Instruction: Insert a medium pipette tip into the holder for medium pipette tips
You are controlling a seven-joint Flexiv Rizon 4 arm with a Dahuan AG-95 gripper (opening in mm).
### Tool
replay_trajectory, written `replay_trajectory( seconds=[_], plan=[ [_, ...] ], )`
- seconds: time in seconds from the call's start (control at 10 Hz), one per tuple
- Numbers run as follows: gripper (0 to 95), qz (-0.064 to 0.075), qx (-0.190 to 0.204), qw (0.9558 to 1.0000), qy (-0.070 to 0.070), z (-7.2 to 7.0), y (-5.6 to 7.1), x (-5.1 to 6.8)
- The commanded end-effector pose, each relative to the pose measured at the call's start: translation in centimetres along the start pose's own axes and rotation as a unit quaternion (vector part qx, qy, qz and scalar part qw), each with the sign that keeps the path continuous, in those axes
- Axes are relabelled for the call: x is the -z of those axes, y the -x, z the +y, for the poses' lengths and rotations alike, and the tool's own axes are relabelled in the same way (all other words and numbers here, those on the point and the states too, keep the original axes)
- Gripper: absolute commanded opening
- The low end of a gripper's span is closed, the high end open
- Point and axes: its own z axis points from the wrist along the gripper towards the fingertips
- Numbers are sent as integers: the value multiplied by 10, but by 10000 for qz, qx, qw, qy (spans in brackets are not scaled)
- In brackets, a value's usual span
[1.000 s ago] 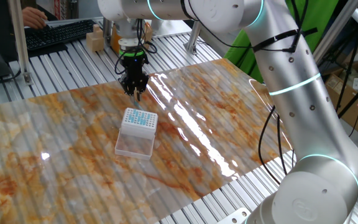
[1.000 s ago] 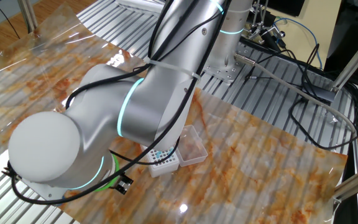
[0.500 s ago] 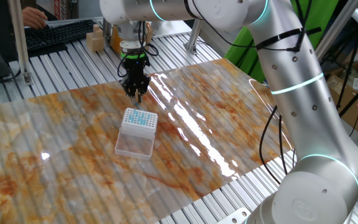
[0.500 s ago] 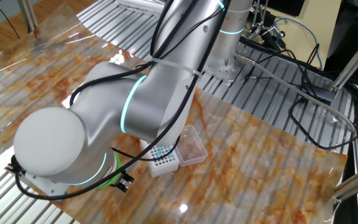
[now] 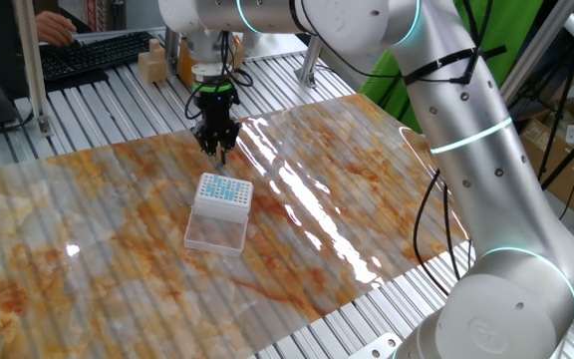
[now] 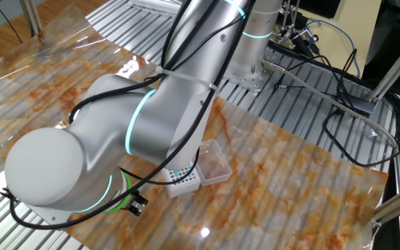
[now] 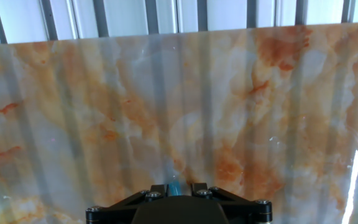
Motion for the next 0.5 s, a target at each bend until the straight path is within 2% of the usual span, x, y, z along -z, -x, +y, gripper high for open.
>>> replay_trajectory(
  seconds=[0.1, 0.5],
  plan=[
    [190, -37, 4, 10000, -4, 0, -3, -1],
    [190, -14, 4, 10000, 80, 1, -6, -1]
  ],
)
